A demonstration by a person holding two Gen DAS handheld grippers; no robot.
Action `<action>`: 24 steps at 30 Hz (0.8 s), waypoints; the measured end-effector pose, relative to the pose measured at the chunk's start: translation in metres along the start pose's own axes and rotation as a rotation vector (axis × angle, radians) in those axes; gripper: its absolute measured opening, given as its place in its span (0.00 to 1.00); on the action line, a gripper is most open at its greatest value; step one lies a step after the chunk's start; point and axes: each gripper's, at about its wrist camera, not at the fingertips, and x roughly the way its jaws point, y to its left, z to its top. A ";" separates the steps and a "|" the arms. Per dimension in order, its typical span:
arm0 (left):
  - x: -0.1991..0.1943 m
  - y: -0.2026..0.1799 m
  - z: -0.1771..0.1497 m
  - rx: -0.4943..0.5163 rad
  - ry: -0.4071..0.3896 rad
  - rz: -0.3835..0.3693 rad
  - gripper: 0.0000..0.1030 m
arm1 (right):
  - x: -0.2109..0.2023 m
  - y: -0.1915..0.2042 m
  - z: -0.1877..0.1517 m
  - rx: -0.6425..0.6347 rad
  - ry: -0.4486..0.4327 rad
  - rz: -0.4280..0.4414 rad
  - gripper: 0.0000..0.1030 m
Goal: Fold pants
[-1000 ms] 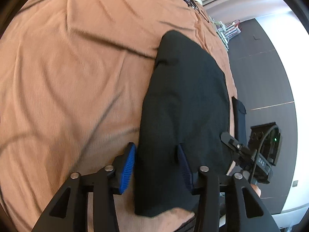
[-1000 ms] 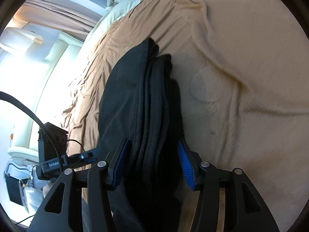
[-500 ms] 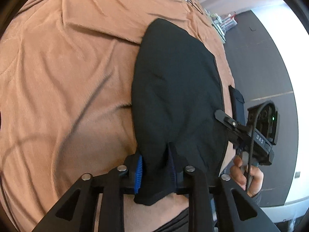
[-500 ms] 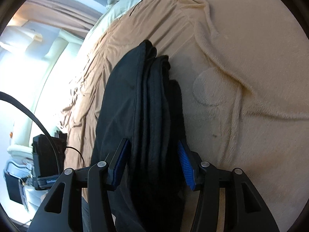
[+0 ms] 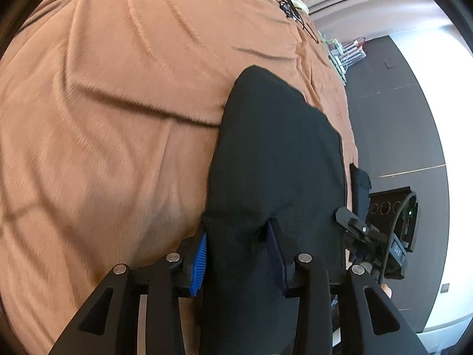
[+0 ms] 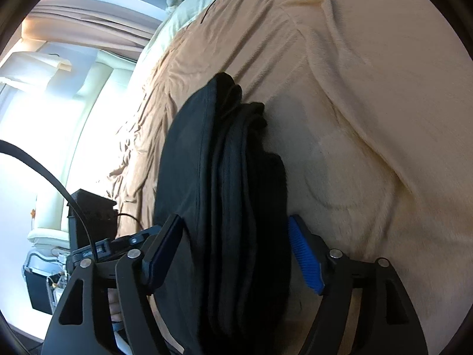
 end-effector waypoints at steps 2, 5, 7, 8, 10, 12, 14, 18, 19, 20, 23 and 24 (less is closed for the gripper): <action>0.002 -0.001 0.007 -0.005 -0.009 -0.013 0.41 | 0.004 -0.002 0.006 -0.002 0.002 0.012 0.71; 0.003 0.001 0.018 -0.004 -0.024 -0.015 0.42 | 0.011 -0.005 0.012 -0.011 0.018 0.021 0.71; 0.006 0.002 0.024 -0.009 -0.025 -0.017 0.42 | 0.017 -0.004 0.015 -0.034 0.034 0.018 0.71; 0.007 0.003 0.027 -0.011 -0.031 -0.021 0.42 | 0.019 -0.004 0.017 -0.044 0.043 0.018 0.71; 0.008 0.005 0.032 -0.015 -0.042 -0.025 0.42 | 0.024 -0.004 0.021 -0.052 0.054 0.021 0.71; 0.012 0.006 0.040 -0.006 -0.050 -0.029 0.42 | 0.027 -0.003 0.026 -0.058 0.060 0.017 0.71; 0.016 0.008 0.044 -0.015 -0.050 -0.045 0.42 | 0.030 0.001 0.029 -0.077 0.061 -0.002 0.68; 0.018 -0.003 0.049 -0.005 -0.064 -0.046 0.38 | 0.033 0.011 0.028 -0.099 0.055 -0.053 0.37; 0.016 -0.005 0.048 0.005 -0.069 -0.045 0.36 | 0.032 0.012 0.028 -0.099 0.050 -0.041 0.34; 0.013 -0.009 0.047 0.018 -0.077 -0.055 0.35 | 0.031 0.016 0.026 -0.105 0.043 -0.038 0.31; 0.005 -0.018 0.043 0.049 -0.095 -0.081 0.35 | 0.025 0.024 0.021 -0.132 0.023 -0.030 0.27; 0.001 -0.022 0.041 0.061 -0.101 -0.082 0.35 | 0.022 0.027 0.019 -0.140 0.015 -0.027 0.27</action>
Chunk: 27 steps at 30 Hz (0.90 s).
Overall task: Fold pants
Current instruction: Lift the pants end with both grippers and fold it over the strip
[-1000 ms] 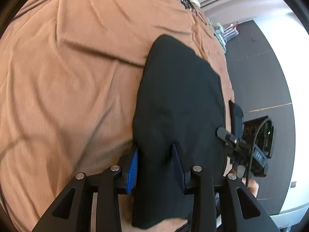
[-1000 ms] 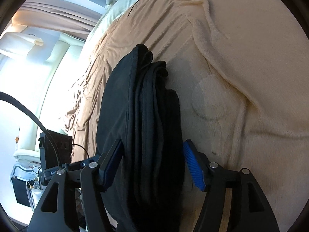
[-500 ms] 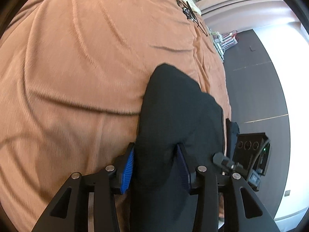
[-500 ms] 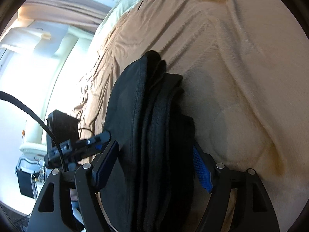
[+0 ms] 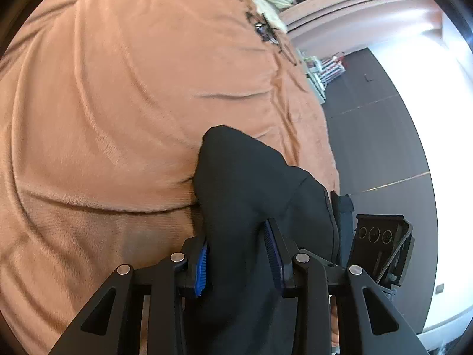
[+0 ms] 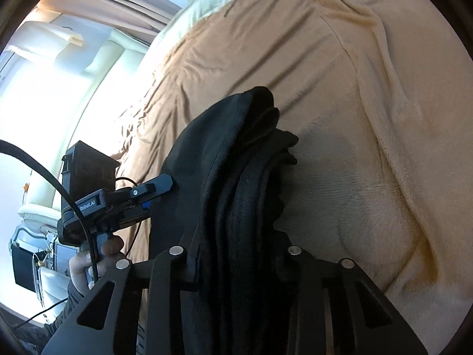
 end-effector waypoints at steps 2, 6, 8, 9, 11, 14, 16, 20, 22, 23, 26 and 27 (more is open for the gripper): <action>-0.007 -0.007 -0.001 0.020 -0.016 -0.007 0.32 | -0.006 0.008 -0.003 -0.019 -0.021 -0.003 0.27; -0.018 -0.020 -0.003 0.047 -0.042 -0.017 0.21 | -0.014 0.023 -0.012 -0.050 -0.067 -0.022 0.25; -0.027 -0.028 -0.007 0.068 -0.055 -0.019 0.18 | -0.018 0.032 -0.018 -0.066 -0.090 -0.025 0.24; -0.029 -0.032 -0.008 0.077 -0.061 -0.020 0.17 | -0.020 0.038 -0.020 -0.075 -0.101 -0.027 0.24; -0.037 -0.041 -0.011 0.096 -0.076 -0.030 0.15 | -0.027 0.049 -0.027 -0.097 -0.125 -0.028 0.24; -0.050 -0.051 -0.018 0.115 -0.092 -0.051 0.13 | -0.037 0.064 -0.038 -0.126 -0.161 -0.043 0.24; -0.057 -0.061 -0.022 0.130 -0.100 -0.064 0.13 | -0.046 0.076 -0.046 -0.143 -0.192 -0.066 0.24; -0.069 -0.085 -0.029 0.159 -0.117 -0.091 0.12 | -0.068 0.089 -0.061 -0.173 -0.236 -0.088 0.24; -0.075 -0.094 -0.034 0.175 -0.124 -0.102 0.12 | -0.080 0.098 -0.070 -0.184 -0.257 -0.095 0.24; -0.078 -0.101 -0.037 0.184 -0.128 -0.110 0.12 | -0.086 0.099 -0.074 -0.188 -0.264 -0.096 0.24; -0.084 -0.120 -0.045 0.207 -0.135 -0.129 0.12 | -0.109 0.104 -0.094 -0.203 -0.290 -0.107 0.24; -0.085 -0.124 -0.047 0.216 -0.136 -0.134 0.11 | -0.117 0.107 -0.099 -0.205 -0.298 -0.110 0.24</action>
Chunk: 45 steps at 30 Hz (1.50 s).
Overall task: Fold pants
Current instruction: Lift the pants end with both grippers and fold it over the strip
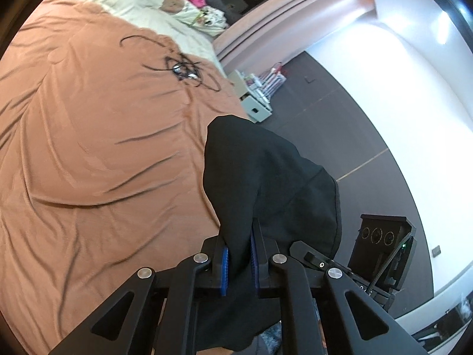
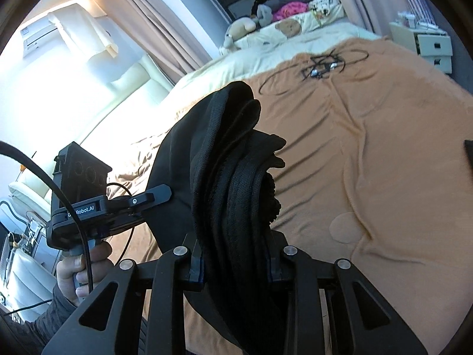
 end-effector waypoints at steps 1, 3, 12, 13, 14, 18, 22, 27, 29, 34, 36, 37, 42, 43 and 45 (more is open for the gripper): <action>-0.002 -0.006 -0.002 0.009 -0.001 -0.007 0.11 | -0.009 0.002 -0.004 -0.002 -0.008 -0.005 0.24; -0.004 -0.019 -0.005 0.024 0.001 -0.022 0.11 | -0.029 0.005 -0.009 -0.006 -0.023 -0.013 0.24; -0.013 -0.080 -0.030 0.104 0.002 -0.073 0.11 | -0.108 0.021 -0.044 -0.008 -0.104 -0.038 0.24; -0.013 -0.084 -0.033 0.111 0.004 -0.077 0.11 | -0.115 0.024 -0.049 -0.009 -0.112 -0.041 0.24; -0.013 -0.090 -0.035 0.117 0.006 -0.082 0.11 | -0.119 0.025 -0.053 -0.011 -0.118 -0.045 0.24; -0.014 -0.109 -0.045 0.142 0.016 -0.104 0.11 | -0.137 0.027 -0.064 -0.002 -0.138 -0.054 0.24; -0.014 -0.130 -0.053 0.173 0.021 -0.130 0.11 | -0.161 0.029 -0.075 0.002 -0.168 -0.059 0.24; -0.007 -0.157 -0.064 0.210 0.036 -0.149 0.11 | -0.185 0.027 -0.090 0.002 -0.200 -0.079 0.24; -0.002 -0.165 -0.068 0.220 0.044 -0.154 0.11 | -0.196 0.026 -0.098 0.004 -0.211 -0.084 0.24; 0.021 -0.185 -0.077 0.236 0.072 -0.174 0.11 | -0.218 0.020 -0.115 0.016 -0.229 -0.098 0.24; 0.032 -0.191 -0.079 0.240 0.087 -0.184 0.11 | -0.226 0.018 -0.119 0.019 -0.234 -0.105 0.24; 0.038 -0.194 -0.079 0.243 0.093 -0.189 0.11 | -0.230 0.016 -0.120 0.021 -0.238 -0.110 0.24; 0.073 -0.214 -0.078 0.253 0.130 -0.228 0.11 | -0.250 0.002 -0.124 0.021 -0.264 -0.138 0.24; 0.079 -0.217 -0.078 0.255 0.136 -0.236 0.11 | -0.255 -0.001 -0.125 0.021 -0.267 -0.144 0.24; 0.094 -0.228 -0.079 0.262 0.151 -0.251 0.11 | -0.262 -0.005 -0.126 0.018 -0.271 -0.157 0.24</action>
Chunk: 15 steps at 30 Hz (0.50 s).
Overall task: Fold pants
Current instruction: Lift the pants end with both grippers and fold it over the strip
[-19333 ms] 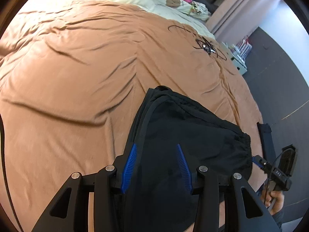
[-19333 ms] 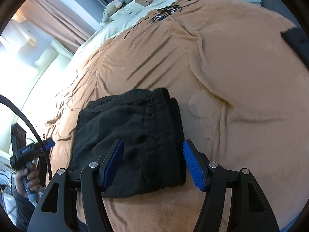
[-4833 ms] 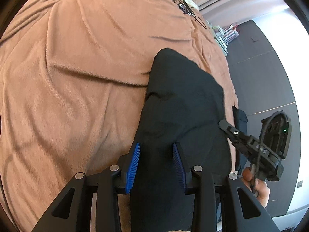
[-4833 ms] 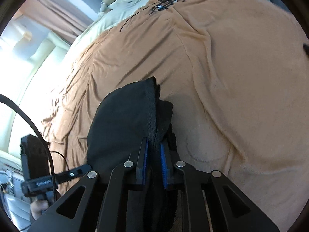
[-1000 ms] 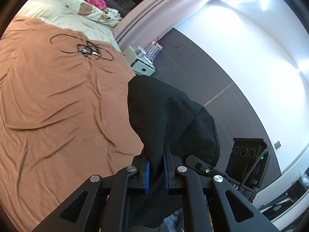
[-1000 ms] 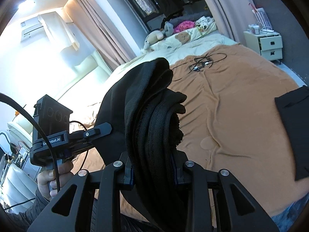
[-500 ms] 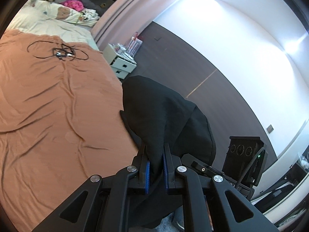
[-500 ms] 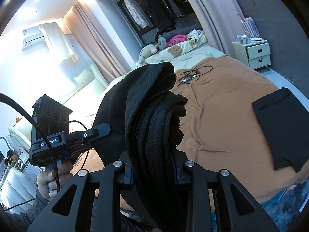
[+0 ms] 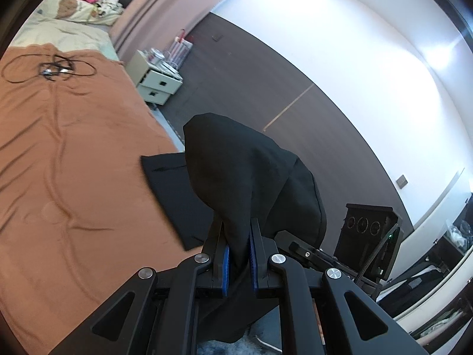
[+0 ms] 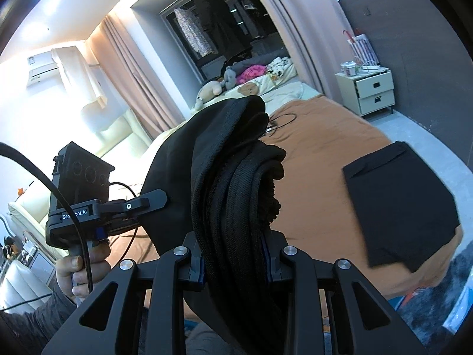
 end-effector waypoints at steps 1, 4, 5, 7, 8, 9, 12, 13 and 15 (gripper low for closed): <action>0.007 -0.002 0.002 0.001 0.007 -0.008 0.11 | -0.003 -0.003 0.001 -0.005 -0.001 -0.009 0.24; 0.032 -0.004 0.008 0.005 0.029 -0.035 0.11 | -0.010 -0.011 0.006 -0.017 0.000 -0.035 0.24; 0.041 -0.004 0.010 0.006 0.035 -0.044 0.11 | -0.012 -0.012 0.008 -0.022 0.001 -0.046 0.24; 0.058 -0.004 0.015 0.006 0.051 -0.060 0.11 | -0.015 -0.016 0.012 -0.028 0.002 -0.066 0.24; 0.067 -0.003 0.018 0.002 0.059 -0.068 0.11 | -0.015 -0.017 0.015 -0.029 0.002 -0.078 0.24; 0.077 -0.003 0.020 -0.008 0.069 -0.081 0.11 | -0.015 -0.018 0.017 -0.032 0.003 -0.088 0.24; 0.102 -0.002 0.026 -0.020 0.085 -0.106 0.11 | -0.015 -0.020 0.023 -0.042 0.004 -0.114 0.24; 0.109 -0.001 0.027 -0.025 0.090 -0.116 0.11 | -0.015 -0.021 0.025 -0.041 0.005 -0.121 0.24; 0.122 0.001 0.028 -0.032 0.101 -0.129 0.11 | -0.014 -0.021 0.027 -0.045 0.008 -0.142 0.23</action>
